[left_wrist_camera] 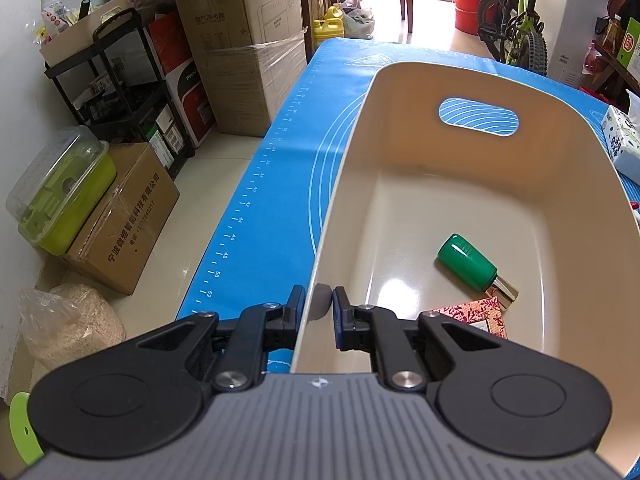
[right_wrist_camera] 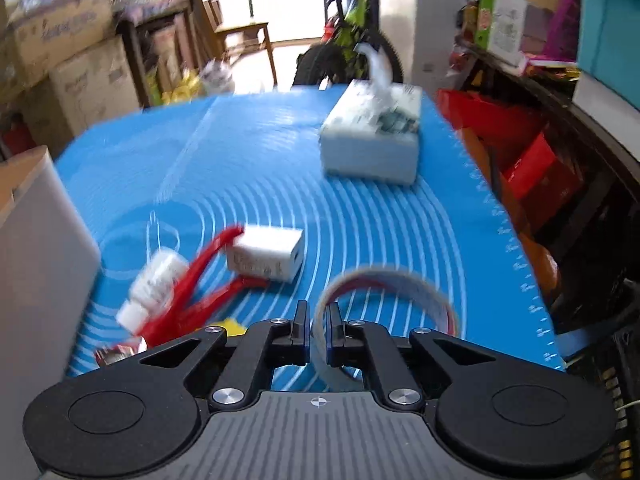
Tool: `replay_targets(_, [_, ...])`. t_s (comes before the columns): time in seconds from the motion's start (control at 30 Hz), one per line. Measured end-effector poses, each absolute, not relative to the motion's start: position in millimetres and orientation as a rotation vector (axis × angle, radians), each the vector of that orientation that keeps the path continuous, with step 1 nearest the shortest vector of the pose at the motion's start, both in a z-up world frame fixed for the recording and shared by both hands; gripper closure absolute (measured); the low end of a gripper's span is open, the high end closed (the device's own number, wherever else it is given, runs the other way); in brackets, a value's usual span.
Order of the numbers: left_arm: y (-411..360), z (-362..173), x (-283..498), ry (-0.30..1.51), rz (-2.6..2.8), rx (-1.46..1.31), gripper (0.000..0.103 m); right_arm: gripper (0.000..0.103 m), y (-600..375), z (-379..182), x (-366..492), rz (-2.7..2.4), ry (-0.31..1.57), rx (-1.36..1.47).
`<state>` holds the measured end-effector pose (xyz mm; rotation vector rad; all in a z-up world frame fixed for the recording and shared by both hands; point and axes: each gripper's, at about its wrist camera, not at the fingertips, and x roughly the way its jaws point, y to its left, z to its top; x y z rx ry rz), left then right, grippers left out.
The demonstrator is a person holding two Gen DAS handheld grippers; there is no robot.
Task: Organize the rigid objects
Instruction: 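Move the right gripper to the clear tape roll and grasp its rim, then carry the tape roll into the basket and open the right gripper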
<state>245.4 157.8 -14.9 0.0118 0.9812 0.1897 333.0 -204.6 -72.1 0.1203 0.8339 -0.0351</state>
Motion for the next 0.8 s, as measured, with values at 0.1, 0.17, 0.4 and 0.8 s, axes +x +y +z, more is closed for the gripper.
replay_targets(0.1, [157,-15,246,0.981,0.19,0.012,0.087,0.085,-211,-59,329,-0.044,0.787,0.172])
replay_targets(0.17, [158,-15,246,0.981,0.19,0.013,0.087,0.085,-211,-51,325,-0.044,0.758,0.183])
replay_targets(0.4, [158,-15,245,0.981,0.19,0.013,0.087,0.085,-206,-27,316,-0.03,0.675,0.211])
replay_targets(0.8, [159,-14,245,0.982,0.188,0.015,0.087,0.085,-155,17,296,0.158,0.54,0.206])
